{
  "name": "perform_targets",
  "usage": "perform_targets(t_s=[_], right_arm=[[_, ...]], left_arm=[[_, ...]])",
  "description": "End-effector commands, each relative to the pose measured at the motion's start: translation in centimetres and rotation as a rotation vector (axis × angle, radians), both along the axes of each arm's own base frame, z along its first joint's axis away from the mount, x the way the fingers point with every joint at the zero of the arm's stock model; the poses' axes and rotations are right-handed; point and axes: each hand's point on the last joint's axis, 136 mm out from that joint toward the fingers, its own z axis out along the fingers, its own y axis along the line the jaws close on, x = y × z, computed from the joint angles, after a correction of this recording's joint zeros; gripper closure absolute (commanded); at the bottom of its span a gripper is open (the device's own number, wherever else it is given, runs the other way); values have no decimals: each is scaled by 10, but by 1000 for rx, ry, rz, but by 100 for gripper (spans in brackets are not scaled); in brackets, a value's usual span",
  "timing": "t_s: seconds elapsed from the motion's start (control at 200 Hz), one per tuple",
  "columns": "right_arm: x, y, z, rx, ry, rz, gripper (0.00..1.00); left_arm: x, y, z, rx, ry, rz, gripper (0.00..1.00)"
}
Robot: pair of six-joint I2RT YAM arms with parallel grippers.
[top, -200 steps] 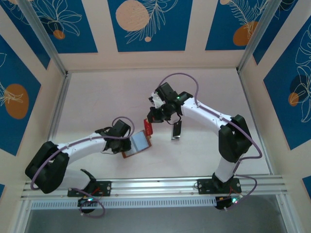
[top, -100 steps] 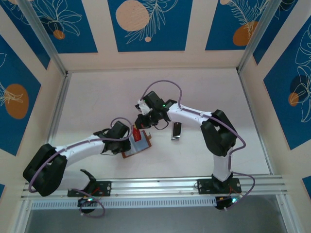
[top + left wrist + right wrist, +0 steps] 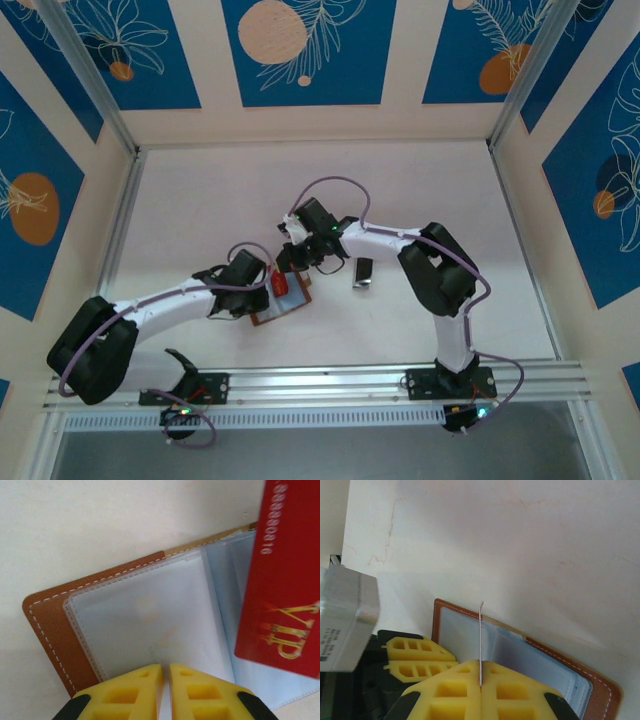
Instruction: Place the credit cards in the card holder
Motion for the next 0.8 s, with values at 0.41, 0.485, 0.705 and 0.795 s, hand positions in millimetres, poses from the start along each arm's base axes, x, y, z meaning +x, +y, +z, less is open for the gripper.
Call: perform_targets(t_s=[0.41, 0.485, 0.705, 0.795], right_arm=[[-11, 9, -20, 54, 57, 28, 100], [-15, 7, -22, 55, 73, 36, 100], [-32, 0, -25, 50, 105, 45, 100], [-38, -1, -30, 46, 122, 52, 100]], left_arm=[[-18, 23, -18, 89, 81, 30, 86], [-17, 23, -17, 86, 78, 30, 86], [-17, 23, -16, 87, 74, 31, 86], [-16, 22, -16, 84, 73, 27, 86]])
